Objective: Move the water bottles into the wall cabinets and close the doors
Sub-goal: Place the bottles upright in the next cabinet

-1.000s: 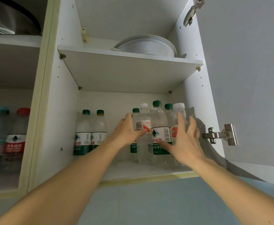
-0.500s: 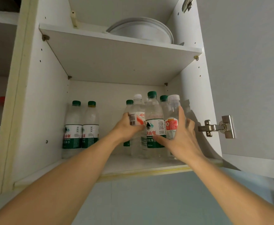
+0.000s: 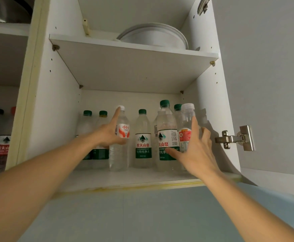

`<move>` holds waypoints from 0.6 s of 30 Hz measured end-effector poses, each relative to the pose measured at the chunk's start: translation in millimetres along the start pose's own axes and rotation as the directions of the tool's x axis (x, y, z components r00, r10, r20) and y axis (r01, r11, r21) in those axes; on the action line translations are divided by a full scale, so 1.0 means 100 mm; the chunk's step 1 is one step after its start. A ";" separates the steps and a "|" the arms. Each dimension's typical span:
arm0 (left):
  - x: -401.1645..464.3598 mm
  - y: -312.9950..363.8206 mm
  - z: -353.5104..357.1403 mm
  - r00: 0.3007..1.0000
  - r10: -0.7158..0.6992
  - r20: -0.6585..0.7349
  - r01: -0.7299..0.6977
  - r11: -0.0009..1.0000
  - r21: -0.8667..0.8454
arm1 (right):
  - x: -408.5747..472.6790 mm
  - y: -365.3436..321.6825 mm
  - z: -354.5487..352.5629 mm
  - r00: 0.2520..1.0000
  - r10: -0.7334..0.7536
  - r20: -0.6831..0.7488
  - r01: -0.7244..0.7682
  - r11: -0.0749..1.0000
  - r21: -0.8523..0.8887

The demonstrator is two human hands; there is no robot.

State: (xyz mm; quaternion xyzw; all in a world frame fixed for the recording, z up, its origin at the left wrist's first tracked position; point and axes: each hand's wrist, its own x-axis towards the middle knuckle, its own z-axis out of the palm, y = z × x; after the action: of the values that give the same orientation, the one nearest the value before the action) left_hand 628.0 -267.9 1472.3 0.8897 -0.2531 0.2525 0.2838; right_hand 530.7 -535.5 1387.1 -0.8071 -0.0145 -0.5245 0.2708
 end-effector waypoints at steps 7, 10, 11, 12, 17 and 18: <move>0.02 -0.27 0.00 0.997 0.071 -0.036 -0.062 0.978 0.198 | 0.02 0.02 0.01 1.000 -0.001 0.007 0.001 1.000 0.015; 0.12 -0.23 -0.04 0.993 0.097 -0.071 -0.068 0.939 0.338 | 0.02 0.02 0.01 1.000 -0.005 0.001 0.005 1.000 0.026; 0.15 -0.21 -0.05 0.993 0.102 -0.062 -0.075 0.937 0.340 | 0.02 0.02 0.01 1.000 -0.005 0.002 0.005 1.000 0.027; 0.18 -0.19 -0.06 0.993 0.105 -0.047 -0.084 0.942 0.324 | 0.02 0.03 0.01 1.000 -0.006 0.001 0.006 1.000 0.028; 0.31 -0.17 -0.02 0.994 0.106 -0.026 -0.087 0.910 0.405 | 0.01 0.03 0.01 1.000 -0.011 -0.002 0.012 0.999 0.035; 0.33 -0.17 -0.01 0.994 0.110 -0.026 -0.087 0.888 0.451 | 0.01 0.03 0.01 1.000 -0.012 -0.002 0.012 0.999 0.035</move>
State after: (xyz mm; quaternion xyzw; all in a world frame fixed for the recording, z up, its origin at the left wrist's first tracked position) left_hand 662.7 -265.0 1486.3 0.9105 -0.2255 0.3406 0.0639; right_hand 532.8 -537.9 1386.6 -0.8017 -0.0282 -0.5266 0.2815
